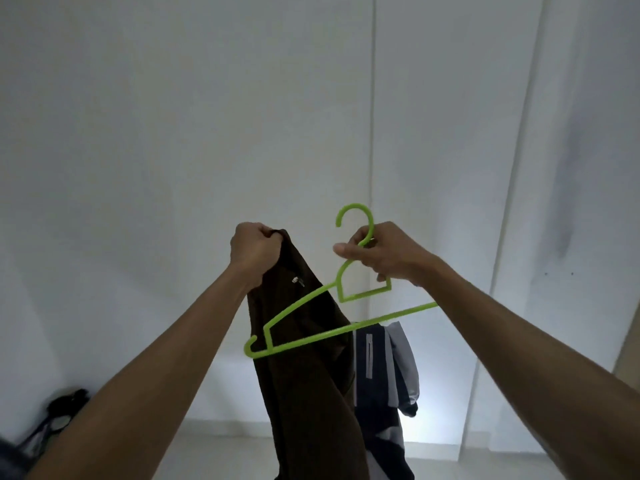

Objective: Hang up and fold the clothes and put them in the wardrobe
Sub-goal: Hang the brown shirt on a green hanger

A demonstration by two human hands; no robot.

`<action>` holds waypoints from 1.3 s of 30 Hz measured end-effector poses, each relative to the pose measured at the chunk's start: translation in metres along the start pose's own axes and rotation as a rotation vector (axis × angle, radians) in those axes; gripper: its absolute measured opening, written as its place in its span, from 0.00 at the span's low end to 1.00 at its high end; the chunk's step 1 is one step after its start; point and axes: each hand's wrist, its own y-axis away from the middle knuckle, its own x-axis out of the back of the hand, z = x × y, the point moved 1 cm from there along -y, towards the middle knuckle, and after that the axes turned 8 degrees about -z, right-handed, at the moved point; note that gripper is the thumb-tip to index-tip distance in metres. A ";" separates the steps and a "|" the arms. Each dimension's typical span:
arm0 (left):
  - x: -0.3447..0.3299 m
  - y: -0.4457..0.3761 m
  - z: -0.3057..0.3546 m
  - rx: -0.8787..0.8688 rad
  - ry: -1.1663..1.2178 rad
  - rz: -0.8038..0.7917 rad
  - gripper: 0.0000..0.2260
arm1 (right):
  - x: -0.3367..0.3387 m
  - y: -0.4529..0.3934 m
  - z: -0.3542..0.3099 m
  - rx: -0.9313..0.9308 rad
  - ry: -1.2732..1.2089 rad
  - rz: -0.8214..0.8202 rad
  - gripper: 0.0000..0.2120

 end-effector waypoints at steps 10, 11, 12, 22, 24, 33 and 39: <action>0.022 -0.013 -0.004 -0.130 -0.529 0.008 0.05 | 0.038 0.003 0.002 -0.017 -0.230 0.250 0.20; 0.023 -0.013 -0.006 -0.130 -0.537 0.000 0.05 | 0.037 0.003 0.002 -0.020 -0.233 0.260 0.19; 0.024 -0.013 -0.007 -0.128 -0.548 -0.006 0.05 | 0.036 0.002 0.002 -0.024 -0.237 0.267 0.19; 0.034 -0.008 -0.006 -0.129 -0.594 0.022 0.04 | -0.009 -0.025 -0.015 -0.022 -0.258 0.223 0.17; 0.026 -0.004 0.003 -0.161 -0.577 0.015 0.06 | -0.033 -0.037 -0.022 -0.013 -0.248 0.199 0.16; 0.018 0.005 0.038 -0.219 -0.368 -0.062 0.09 | -0.082 -0.073 -0.034 -0.087 -0.520 0.099 0.20; 0.030 0.007 0.024 -0.294 -0.596 -0.224 0.14 | -0.056 -0.076 -0.045 -0.049 -0.349 0.105 0.20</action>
